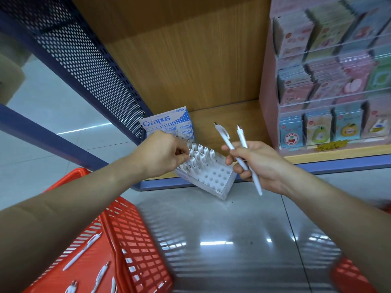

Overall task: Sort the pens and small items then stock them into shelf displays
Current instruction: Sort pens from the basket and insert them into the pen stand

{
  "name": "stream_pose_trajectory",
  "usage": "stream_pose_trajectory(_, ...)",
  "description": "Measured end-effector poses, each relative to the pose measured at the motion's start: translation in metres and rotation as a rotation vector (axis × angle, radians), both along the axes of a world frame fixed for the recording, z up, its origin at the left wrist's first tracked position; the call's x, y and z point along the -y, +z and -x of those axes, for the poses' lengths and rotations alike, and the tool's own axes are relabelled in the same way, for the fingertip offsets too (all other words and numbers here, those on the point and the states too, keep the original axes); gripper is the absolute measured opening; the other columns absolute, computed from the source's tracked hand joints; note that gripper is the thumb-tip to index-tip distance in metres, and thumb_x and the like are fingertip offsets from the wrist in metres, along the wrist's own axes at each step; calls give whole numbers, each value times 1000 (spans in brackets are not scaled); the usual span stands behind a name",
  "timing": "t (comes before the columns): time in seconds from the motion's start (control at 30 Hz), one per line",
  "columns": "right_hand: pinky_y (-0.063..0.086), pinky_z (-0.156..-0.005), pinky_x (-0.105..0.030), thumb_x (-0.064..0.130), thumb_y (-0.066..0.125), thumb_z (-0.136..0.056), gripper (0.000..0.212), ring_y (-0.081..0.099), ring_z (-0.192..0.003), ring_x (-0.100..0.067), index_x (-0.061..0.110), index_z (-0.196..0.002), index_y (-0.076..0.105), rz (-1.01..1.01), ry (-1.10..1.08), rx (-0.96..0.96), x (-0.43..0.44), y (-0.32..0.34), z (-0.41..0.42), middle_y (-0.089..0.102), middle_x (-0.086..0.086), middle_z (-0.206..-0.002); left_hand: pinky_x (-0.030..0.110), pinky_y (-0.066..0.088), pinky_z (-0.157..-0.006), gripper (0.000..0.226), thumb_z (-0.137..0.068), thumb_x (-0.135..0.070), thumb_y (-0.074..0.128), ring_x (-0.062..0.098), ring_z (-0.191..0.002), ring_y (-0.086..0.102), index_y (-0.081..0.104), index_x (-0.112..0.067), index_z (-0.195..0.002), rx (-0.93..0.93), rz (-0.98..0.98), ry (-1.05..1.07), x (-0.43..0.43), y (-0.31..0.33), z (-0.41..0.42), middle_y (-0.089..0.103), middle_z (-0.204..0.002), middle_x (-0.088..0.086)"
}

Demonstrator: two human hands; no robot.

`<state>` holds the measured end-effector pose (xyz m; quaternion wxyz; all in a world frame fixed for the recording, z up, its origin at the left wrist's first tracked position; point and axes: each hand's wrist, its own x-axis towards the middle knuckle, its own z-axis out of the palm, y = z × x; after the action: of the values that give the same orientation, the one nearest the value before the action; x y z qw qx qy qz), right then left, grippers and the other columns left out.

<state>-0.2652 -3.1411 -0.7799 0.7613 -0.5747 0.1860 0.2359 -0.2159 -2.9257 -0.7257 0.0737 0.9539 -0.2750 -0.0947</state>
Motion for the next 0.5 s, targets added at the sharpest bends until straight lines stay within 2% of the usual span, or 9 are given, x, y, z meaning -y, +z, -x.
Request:
stream_pose_trajectory(0.13,32,-38,-16,9,51,-98,21,46,-49,-12,6,-115,62,-14,9,6,-1,0,0,65,-7,-73,19,47,-71,14,-83,-27,71,7,-78,67,77,-20,-92,-3,29,25,-6,-8,1,75,-86,-6)
stream_pose_trajectory(0.23,34,-37,-16,11,53,-98,20,52,-50,-14,7,-116,61,-15,20,13,-2,0,2,71,-7,-77,24,50,-75,13,-81,-26,74,7,-78,66,78,-18,-91,-44,72,46,-9,-12,1,75,-87,-6)
stream_pose_trajectory(0.33,36,-36,-16,14,55,-97,20,58,-49,-15,8,-116,59,-19,25,11,-1,-1,3,74,-8,-86,32,51,-72,13,-83,-26,71,12,-76,66,77,-16,-86,-51,65,-27,-10,-14,2,73,-83,-3)
stream_pose_trajectory(0.43,31,-34,-15,15,56,-97,20,52,-45,-12,6,-114,58,6,26,26,-1,-3,3,73,-7,-83,35,51,-71,26,-85,-34,57,17,-78,64,75,-15,-84,-52,-15,-112,-8,-14,1,69,-82,0)
stream_pose_trajectory(0.5,26,-34,-16,16,57,-96,20,43,-44,-9,5,-113,60,39,32,34,-1,-4,2,69,-7,-77,33,50,-74,20,-88,-29,61,18,-82,64,74,-14,-90,-33,-27,-94,-7,-13,-2,70,-85,0)
